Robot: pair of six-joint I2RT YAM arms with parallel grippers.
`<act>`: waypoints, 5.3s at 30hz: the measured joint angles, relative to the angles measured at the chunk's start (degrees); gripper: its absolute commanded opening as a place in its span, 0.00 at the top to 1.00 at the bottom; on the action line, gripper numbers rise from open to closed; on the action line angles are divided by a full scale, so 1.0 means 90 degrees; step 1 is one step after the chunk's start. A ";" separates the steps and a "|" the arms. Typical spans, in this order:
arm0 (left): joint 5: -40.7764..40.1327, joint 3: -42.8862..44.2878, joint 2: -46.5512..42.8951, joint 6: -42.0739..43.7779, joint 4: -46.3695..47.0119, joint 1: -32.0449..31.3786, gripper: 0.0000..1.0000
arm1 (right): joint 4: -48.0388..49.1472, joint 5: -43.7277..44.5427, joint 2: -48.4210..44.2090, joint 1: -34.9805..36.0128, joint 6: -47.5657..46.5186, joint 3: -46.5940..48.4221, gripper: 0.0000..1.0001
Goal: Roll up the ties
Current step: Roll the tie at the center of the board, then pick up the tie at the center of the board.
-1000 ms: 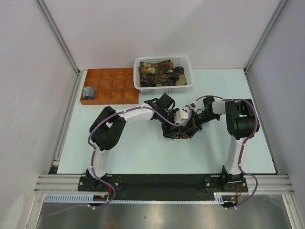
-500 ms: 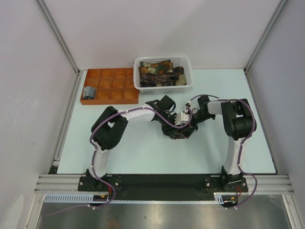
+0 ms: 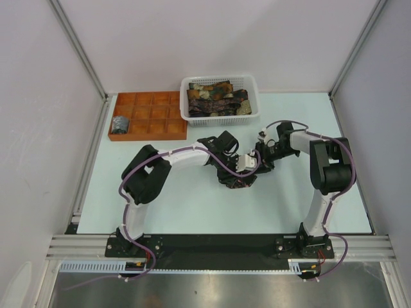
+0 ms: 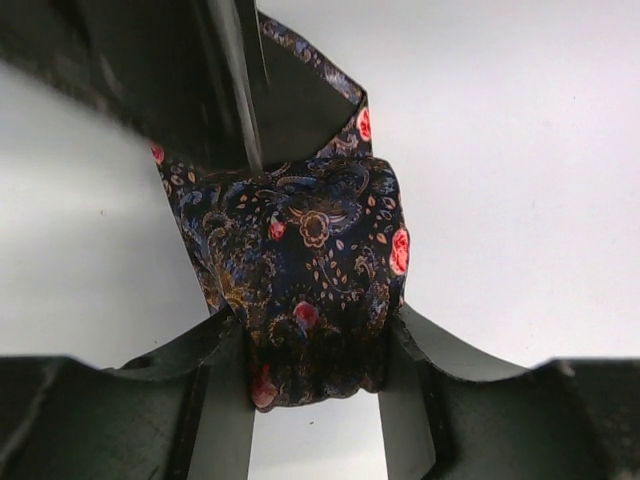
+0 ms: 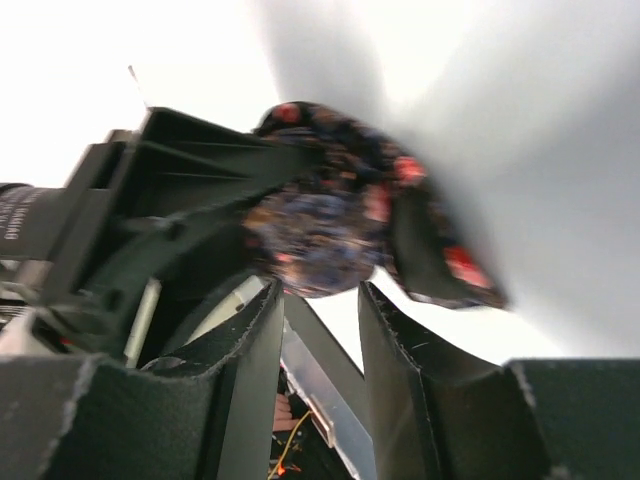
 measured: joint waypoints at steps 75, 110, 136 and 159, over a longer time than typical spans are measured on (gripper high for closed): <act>0.1809 -0.1105 -0.0308 -0.7543 0.2171 0.1426 0.25 | 0.0782 0.0214 0.0838 0.0549 0.0821 -0.0107 1.00; 0.1282 -0.0709 -0.0019 -0.7944 0.1239 0.1081 0.22 | 0.0644 0.0294 0.0814 0.0495 0.0687 -0.0112 1.00; 0.1562 -0.0454 0.0447 -0.8580 0.1496 0.0986 0.30 | 0.0784 0.0245 0.0787 0.0505 0.0743 -0.0194 1.00; 0.1479 -0.0410 0.0498 -0.8318 0.1362 0.1003 1.00 | 0.0806 0.0267 0.0707 0.0529 0.0639 -0.0202 0.92</act>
